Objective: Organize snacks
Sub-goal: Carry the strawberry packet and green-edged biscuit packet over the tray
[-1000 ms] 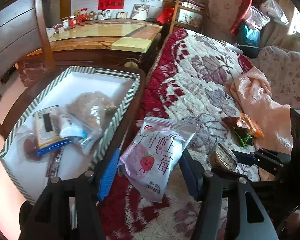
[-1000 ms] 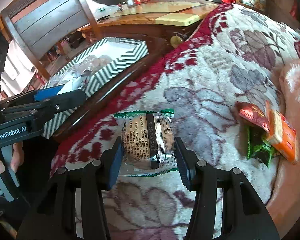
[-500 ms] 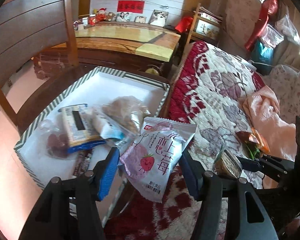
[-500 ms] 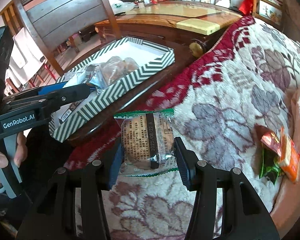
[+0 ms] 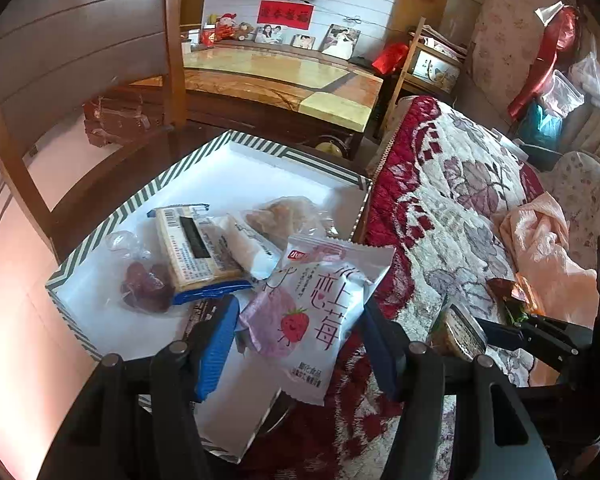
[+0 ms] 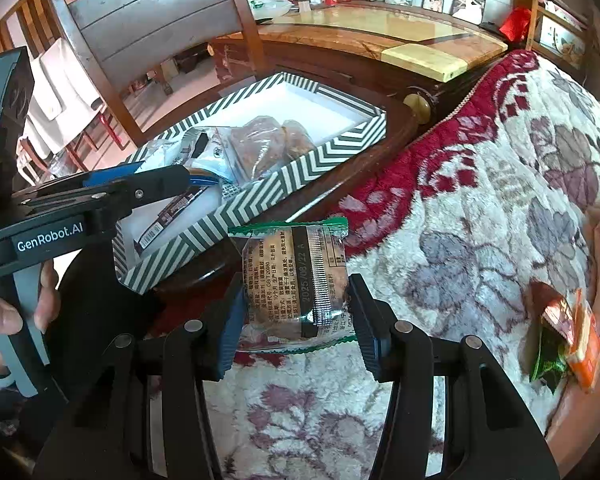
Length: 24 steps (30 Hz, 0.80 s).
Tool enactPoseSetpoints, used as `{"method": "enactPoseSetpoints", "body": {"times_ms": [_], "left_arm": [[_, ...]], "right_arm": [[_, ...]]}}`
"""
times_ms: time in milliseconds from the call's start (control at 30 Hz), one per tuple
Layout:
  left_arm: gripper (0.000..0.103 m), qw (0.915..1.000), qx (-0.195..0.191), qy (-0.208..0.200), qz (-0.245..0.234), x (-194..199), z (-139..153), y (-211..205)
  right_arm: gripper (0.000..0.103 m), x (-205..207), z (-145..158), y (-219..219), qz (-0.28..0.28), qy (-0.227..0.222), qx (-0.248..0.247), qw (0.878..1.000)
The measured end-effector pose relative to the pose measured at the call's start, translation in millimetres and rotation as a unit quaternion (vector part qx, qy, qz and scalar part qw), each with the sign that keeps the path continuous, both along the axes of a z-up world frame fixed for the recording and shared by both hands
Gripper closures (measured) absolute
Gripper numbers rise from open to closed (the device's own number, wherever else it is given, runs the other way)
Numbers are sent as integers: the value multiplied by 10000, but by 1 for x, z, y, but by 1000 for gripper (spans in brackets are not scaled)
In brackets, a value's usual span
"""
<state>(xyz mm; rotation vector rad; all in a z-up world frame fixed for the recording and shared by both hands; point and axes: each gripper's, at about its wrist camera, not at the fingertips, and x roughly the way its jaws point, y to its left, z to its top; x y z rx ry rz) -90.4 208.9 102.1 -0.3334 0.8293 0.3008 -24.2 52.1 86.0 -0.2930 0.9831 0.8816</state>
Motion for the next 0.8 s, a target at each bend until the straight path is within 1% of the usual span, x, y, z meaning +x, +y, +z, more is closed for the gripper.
{"method": "enactPoseSetpoints", "body": {"times_ms": [333, 633, 800], "left_arm": [[40, 9996, -124, 6, 248, -5, -4, 19], [40, 9979, -292, 2, 580, -12, -9, 43], [40, 9967, -321, 11, 742, -16, -11, 54]], "right_arm": [[54, 2, 6, 28, 245, -18, -24, 9997], [54, 6, 10, 57, 458, -38, -40, 9989], [54, 10, 11, 72, 546, -17, -24, 9985]]}}
